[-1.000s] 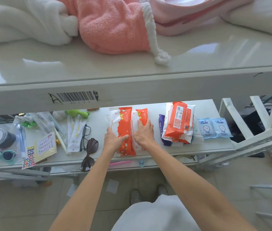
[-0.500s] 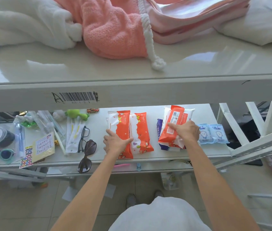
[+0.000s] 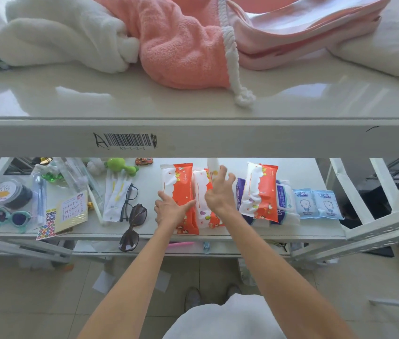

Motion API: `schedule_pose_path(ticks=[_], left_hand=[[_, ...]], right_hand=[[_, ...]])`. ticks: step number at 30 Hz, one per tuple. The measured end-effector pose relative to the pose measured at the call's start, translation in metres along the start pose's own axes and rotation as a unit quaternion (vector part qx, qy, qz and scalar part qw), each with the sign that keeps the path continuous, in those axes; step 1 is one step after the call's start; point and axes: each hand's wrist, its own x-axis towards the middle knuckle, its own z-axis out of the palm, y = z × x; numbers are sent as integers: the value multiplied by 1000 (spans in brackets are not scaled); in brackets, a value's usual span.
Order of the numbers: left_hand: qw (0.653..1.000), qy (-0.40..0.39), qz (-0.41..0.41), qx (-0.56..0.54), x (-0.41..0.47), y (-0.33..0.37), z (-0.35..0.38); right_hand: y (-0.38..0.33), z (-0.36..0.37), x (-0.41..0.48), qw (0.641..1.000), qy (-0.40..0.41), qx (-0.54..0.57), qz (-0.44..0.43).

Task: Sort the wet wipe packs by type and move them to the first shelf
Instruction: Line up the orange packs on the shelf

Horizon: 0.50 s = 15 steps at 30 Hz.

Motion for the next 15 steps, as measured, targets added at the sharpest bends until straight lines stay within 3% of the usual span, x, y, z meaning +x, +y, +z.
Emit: schedule_pose_path(ticks=[3, 6, 10, 15], left_hand=[[999, -7, -1, -31, 2, -1, -3], [998, -15, -4, -64, 5, -4, -6], [995, -5, 18, -102, 6, -11, -11], [990, -17, 30, -139, 3, -11, -11]], right_hand=[[-3, 33, 0, 991, -41, -121, 40], [3, 48, 1, 986, -90, -139, 11], [24, 43, 1, 991, -31, -132, -16], [33, 33, 7, 995, 21, -67, 68]])
